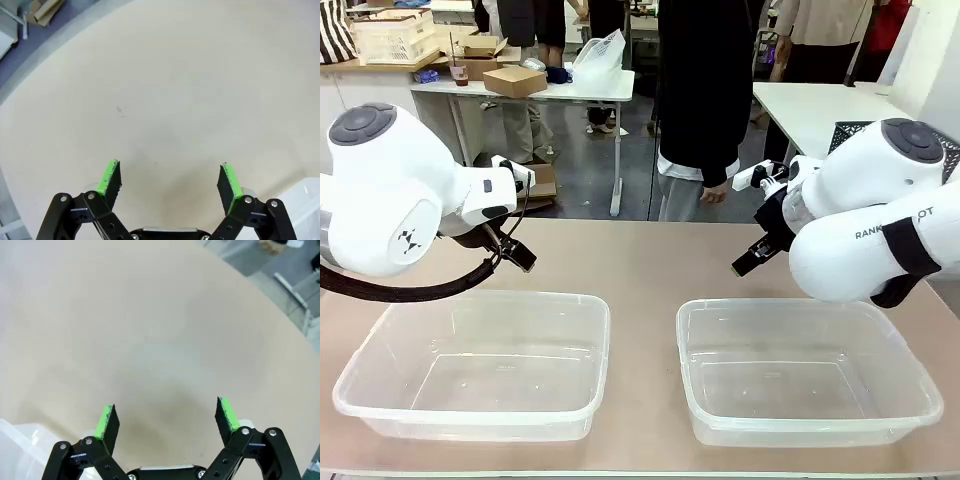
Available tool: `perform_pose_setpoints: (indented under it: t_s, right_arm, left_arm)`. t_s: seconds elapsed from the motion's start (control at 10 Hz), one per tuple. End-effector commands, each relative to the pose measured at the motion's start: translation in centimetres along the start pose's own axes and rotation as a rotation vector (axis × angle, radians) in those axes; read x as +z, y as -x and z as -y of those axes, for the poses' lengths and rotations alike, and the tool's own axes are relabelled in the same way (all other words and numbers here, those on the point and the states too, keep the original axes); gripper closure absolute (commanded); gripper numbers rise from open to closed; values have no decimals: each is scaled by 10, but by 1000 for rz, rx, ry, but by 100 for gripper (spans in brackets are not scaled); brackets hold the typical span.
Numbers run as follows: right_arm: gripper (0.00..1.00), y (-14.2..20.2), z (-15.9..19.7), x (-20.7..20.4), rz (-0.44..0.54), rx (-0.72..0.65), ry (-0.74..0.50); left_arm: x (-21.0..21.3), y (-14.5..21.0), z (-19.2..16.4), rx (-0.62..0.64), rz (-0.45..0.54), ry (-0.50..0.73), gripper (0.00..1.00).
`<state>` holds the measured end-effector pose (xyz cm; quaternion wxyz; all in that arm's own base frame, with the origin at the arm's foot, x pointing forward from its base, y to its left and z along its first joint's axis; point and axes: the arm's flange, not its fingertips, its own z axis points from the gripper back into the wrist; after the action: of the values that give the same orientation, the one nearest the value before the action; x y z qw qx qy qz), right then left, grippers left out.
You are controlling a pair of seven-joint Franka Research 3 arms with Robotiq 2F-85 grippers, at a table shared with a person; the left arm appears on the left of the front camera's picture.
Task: Sort the waste into each basket.
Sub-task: Pick up the Organizing box on the left side of the table and lift it.
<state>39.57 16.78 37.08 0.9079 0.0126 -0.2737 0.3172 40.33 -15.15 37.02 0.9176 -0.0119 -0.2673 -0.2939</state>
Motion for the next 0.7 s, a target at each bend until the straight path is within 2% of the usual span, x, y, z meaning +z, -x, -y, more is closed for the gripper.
perform_pose_setpoints:
  t_s: [0.0,0.6]
  right_arm:
    - [0,0,0,0,0,0,0]
    - [0,0,0,0,0,0,0]
  left_arm:
    - [0,0,0,0,0,0,0]
    - [0,0,0,0,0,0,0]
